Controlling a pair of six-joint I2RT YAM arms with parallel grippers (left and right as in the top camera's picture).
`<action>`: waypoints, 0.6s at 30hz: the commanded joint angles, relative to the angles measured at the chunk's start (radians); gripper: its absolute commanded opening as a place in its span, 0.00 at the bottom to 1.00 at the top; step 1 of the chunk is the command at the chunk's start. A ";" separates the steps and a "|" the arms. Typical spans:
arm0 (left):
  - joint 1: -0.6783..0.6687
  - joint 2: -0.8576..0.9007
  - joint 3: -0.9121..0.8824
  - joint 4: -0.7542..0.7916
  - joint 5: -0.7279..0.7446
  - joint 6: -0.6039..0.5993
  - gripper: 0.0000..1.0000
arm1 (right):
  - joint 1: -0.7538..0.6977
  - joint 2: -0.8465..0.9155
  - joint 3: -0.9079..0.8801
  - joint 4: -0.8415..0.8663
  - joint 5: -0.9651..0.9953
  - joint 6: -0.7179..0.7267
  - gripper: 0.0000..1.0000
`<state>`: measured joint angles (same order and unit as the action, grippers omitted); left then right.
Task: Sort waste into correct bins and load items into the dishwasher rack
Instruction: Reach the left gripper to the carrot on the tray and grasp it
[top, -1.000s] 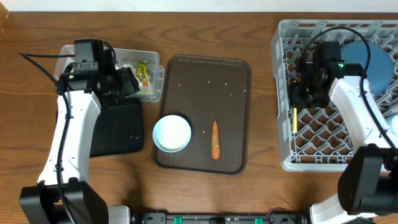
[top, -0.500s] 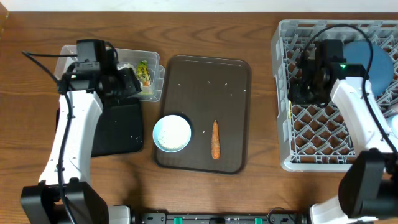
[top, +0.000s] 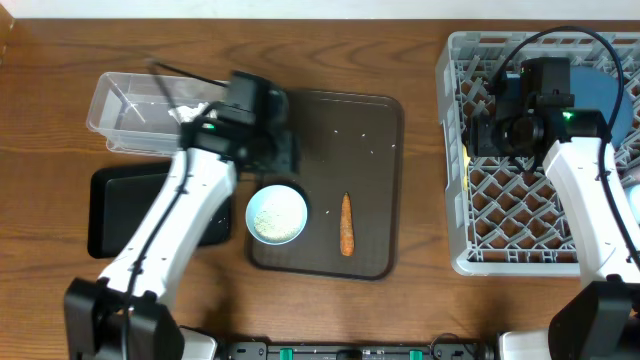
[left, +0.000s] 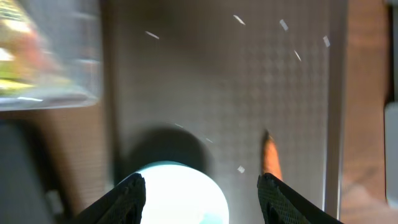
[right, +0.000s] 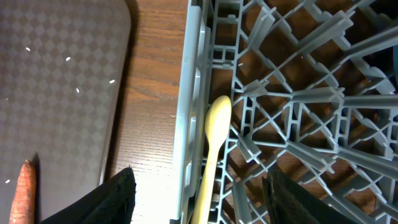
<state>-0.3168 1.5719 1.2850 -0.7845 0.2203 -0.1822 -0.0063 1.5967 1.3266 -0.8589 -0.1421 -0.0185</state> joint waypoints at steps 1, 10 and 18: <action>-0.083 0.051 -0.025 -0.021 -0.016 0.014 0.60 | 0.000 -0.002 0.001 0.001 -0.005 0.007 0.65; -0.261 0.197 -0.026 -0.051 -0.016 0.014 0.60 | 0.001 -0.002 0.001 0.003 -0.005 0.014 0.66; -0.362 0.247 -0.026 -0.076 -0.015 0.015 0.61 | 0.001 -0.002 0.001 0.003 -0.005 0.014 0.66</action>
<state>-0.6575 1.7996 1.2663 -0.8474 0.2173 -0.1822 -0.0063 1.5967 1.3266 -0.8570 -0.1421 -0.0116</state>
